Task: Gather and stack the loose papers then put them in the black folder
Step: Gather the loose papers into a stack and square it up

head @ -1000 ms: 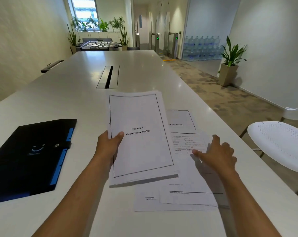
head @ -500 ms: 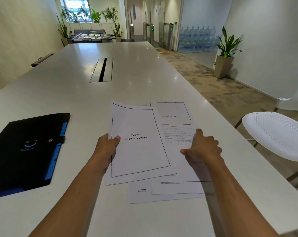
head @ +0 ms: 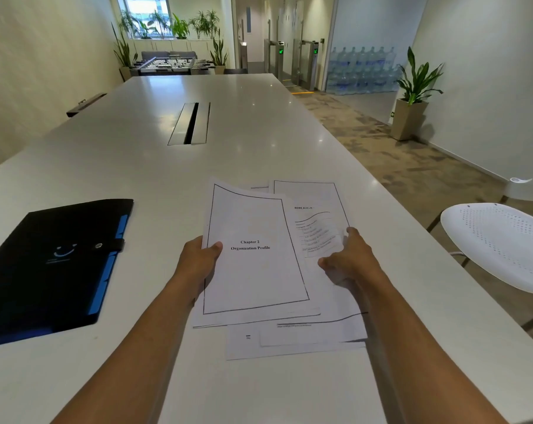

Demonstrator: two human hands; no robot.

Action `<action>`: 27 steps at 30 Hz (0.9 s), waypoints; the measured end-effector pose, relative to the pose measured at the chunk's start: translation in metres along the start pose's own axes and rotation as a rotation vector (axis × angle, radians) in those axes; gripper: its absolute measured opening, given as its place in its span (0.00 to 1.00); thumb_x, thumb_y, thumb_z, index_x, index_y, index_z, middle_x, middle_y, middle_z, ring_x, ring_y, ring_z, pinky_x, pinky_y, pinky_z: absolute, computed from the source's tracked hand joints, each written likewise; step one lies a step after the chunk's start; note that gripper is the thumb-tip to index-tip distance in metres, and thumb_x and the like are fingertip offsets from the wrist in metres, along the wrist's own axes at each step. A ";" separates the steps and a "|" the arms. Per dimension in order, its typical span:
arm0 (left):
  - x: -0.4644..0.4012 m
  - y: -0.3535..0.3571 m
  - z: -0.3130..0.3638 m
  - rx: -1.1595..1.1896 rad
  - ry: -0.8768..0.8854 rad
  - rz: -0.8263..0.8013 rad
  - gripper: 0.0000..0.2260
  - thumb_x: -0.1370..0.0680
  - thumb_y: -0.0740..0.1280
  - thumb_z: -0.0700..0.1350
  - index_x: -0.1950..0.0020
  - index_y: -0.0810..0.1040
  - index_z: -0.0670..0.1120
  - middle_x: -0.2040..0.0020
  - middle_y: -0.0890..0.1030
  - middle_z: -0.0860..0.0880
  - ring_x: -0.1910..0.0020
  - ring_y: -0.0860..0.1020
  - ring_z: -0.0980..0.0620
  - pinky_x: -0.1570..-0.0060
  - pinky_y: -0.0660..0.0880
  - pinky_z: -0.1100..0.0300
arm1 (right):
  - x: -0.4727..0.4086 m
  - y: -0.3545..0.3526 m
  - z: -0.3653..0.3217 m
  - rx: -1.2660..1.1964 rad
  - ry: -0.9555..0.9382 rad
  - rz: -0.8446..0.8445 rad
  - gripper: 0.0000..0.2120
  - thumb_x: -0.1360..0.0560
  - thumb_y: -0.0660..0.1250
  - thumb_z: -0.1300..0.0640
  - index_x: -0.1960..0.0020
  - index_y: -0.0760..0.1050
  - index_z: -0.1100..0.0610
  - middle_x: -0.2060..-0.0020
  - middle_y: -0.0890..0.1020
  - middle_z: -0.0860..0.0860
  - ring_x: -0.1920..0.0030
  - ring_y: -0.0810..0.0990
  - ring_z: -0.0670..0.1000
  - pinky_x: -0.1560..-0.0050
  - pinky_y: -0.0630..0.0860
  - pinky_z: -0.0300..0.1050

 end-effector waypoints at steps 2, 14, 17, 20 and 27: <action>0.001 0.000 0.000 0.003 0.009 0.001 0.05 0.22 0.67 0.41 0.49 0.79 0.50 0.51 0.84 0.49 0.50 0.82 0.48 0.46 0.77 0.53 | -0.001 0.001 0.001 -0.215 0.015 -0.008 0.44 0.33 0.77 0.63 0.25 0.57 0.59 0.32 0.72 0.58 0.36 0.74 0.58 0.42 0.74 0.48; 0.008 0.002 0.005 0.129 -0.015 -0.061 0.08 0.22 0.67 0.39 0.43 0.78 0.44 0.48 0.84 0.48 0.50 0.83 0.51 0.53 0.78 0.60 | -0.018 0.019 -0.015 -0.619 -0.010 -0.062 0.25 0.31 0.76 0.62 0.37 0.71 0.58 0.48 0.82 0.55 0.52 0.83 0.51 0.63 0.77 0.36; 0.011 0.004 0.007 0.057 0.017 -0.041 0.10 0.21 0.67 0.39 0.40 0.78 0.44 0.47 0.83 0.48 0.48 0.82 0.49 0.46 0.77 0.54 | -0.022 0.035 -0.019 -0.624 -0.004 -0.118 0.22 0.26 0.72 0.59 0.34 0.71 0.58 0.40 0.78 0.56 0.46 0.81 0.53 0.52 0.76 0.40; 0.013 0.005 0.007 -0.023 0.042 0.003 0.11 0.21 0.67 0.41 0.39 0.78 0.44 0.47 0.83 0.49 0.50 0.81 0.52 0.49 0.77 0.58 | -0.021 0.048 -0.022 -0.653 0.046 -0.188 0.22 0.24 0.70 0.56 0.32 0.69 0.59 0.44 0.81 0.58 0.62 0.83 0.45 0.64 0.76 0.34; 0.012 0.004 0.007 -0.105 0.012 0.068 0.26 0.23 0.70 0.45 0.28 0.67 0.40 0.37 0.73 0.52 0.37 0.72 0.51 0.41 0.65 0.60 | -0.019 0.048 -0.029 -0.466 -0.092 -0.242 0.32 0.26 0.71 0.63 0.26 0.61 0.61 0.35 0.76 0.57 0.39 0.76 0.50 0.42 0.73 0.42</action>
Point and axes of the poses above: each hand's wrist, its own x-axis away from the middle knuckle, its own y-axis out of the palm, z = x × y, the point moved 3 cm from there along -x, towards the middle knuckle
